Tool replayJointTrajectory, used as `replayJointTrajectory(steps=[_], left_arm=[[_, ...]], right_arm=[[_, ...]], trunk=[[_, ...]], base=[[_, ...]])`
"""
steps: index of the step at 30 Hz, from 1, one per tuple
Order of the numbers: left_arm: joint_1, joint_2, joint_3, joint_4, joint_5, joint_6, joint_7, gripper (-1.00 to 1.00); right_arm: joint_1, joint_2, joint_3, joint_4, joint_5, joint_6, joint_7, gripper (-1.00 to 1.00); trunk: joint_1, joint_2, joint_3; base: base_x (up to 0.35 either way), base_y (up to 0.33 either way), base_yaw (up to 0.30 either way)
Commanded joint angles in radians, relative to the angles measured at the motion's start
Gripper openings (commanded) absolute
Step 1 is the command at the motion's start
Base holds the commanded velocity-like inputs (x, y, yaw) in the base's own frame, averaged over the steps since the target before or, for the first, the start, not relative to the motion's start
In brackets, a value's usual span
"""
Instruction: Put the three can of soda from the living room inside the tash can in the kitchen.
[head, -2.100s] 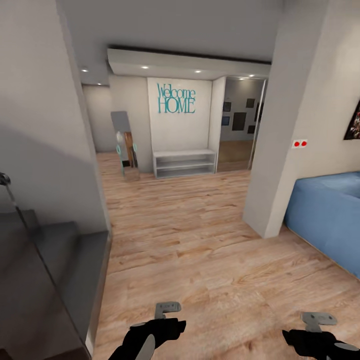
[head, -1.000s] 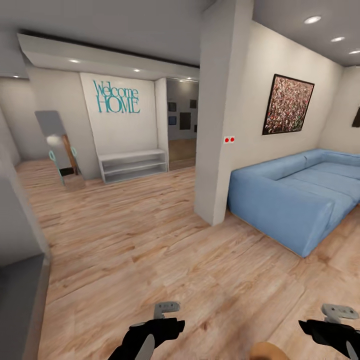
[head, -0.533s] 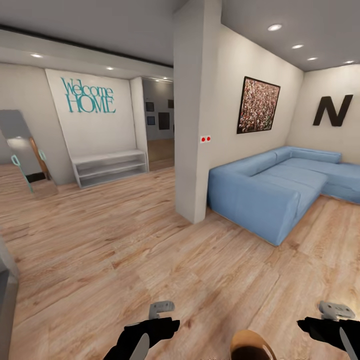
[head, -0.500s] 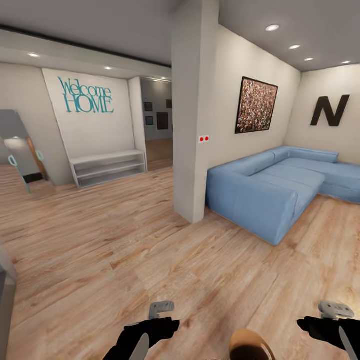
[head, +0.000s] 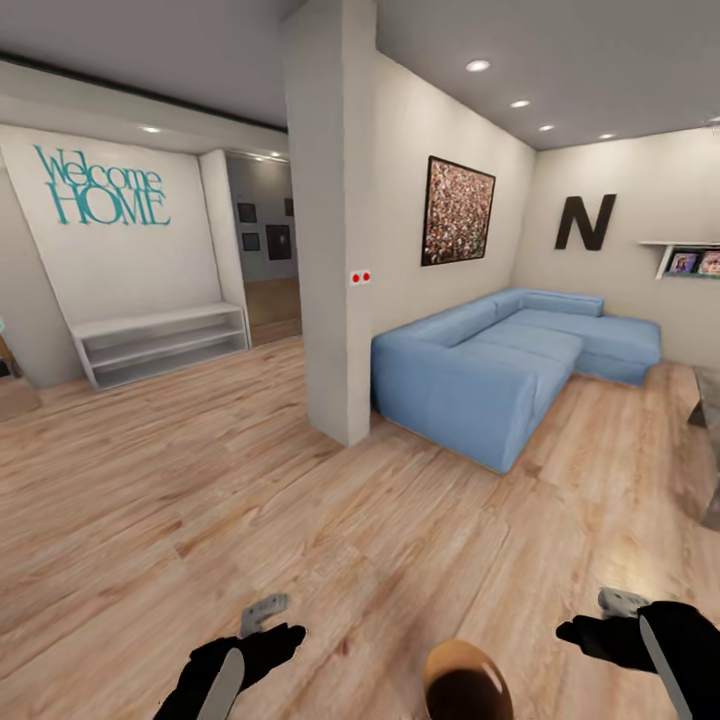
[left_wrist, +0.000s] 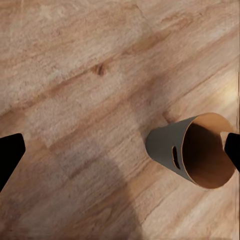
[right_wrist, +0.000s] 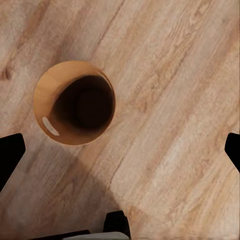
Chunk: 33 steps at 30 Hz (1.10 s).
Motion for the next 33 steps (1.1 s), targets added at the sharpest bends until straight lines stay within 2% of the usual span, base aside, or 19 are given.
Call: replayJointTrajectory(steps=[1,3,4,7,8,11,12,16,17,19,24,28,33], left_arm=[[0.000,0.000,0.049,-0.005,0.027,0.036,-0.002,1.00],[0.000,0.002,0.086,-0.015,0.054,0.069,-0.008,1.00],[-0.002,0.002,0.110,-0.020,0.070,0.090,-0.012,1.00],[-0.006,0.002,0.131,-0.021,0.082,0.107,-0.015,1.00],[-0.008,0.002,0.138,-0.021,0.087,0.113,-0.015,1.00],[-0.010,0.002,0.145,-0.017,0.091,0.120,-0.011,1.00],[-0.011,0.001,0.147,-0.014,0.092,0.123,-0.008,1.00],[-0.012,0.001,0.147,-0.009,0.093,0.127,0.000,1.00],[-0.013,0.001,0.145,-0.007,0.093,0.128,0.009,1.00],[-0.013,0.001,0.143,-0.005,0.094,0.129,0.017,1.00],[-0.013,0.001,0.142,-0.004,0.094,0.129,0.019,1.00],[-0.013,0.001,0.141,-0.003,0.094,0.130,0.019,1.00],[-0.013,0.001,0.141,-0.001,0.094,0.127,0.020,1.00]], right_arm=[[-0.029,0.001,0.017,0.045,0.002,-0.002,-0.001,1.00],[-0.049,0.003,0.033,0.082,0.003,-0.004,-0.002,1.00],[-0.063,0.006,0.056,0.111,0.003,-0.008,-0.009,1.00],[-0.077,0.017,0.097,0.148,0.004,-0.017,-0.031,1.00],[-0.094,0.035,0.125,0.179,0.004,-0.022,-0.057,1.00],[-0.132,0.067,0.151,0.240,0.003,-0.027,-0.100,1.00],[-0.156,0.082,0.161,0.288,0.003,-0.035,-0.120,1.00],[-0.183,0.096,0.172,0.345,0.000,-0.090,-0.137,1.00],[-0.191,0.100,0.175,0.365,-0.003,-0.137,-0.140,1.00],[-0.198,0.104,0.177,0.386,-0.005,-0.177,-0.145,1.00],[-0.211,0.102,0.175,0.422,-0.006,-0.179,-0.147,1.00],[-0.275,0.097,0.174,0.538,-0.008,-0.160,-0.144,1.00],[-0.311,0.094,0.173,0.599,-0.010,-0.156,-0.143,1.00]], trunk=[[0.004,-0.007,-0.003],[0.011,-0.021,-0.009],[0.015,-0.028,-0.013],[0.027,-0.049,-0.022],[0.031,-0.056,-0.025],[0.042,-0.077,-0.034],[0.046,-0.084,-0.038],[0.061,-0.112,-0.050],[0.065,-0.119,-0.053],[0.073,-0.133,-0.060],[0.092,-0.168,-0.075],[0.107,-0.196,-0.088],[0.126,-0.231,-0.103]], base=[[0.000,0.000,-0.286],[0.000,0.000,-0.252],[0.000,0.000,-0.156],[0.000,0.000,-0.101],[0.000,0.000,-0.051],[0.000,0.000,-0.033],[0.000,0.000,-0.017],[0.000,0.000,-0.010],[0.000,0.000,-0.004],[0.000,0.000,-0.001],[0.000,0.000,0.000],[0.000,0.000,0.000],[0.000,0.000,0.000]])
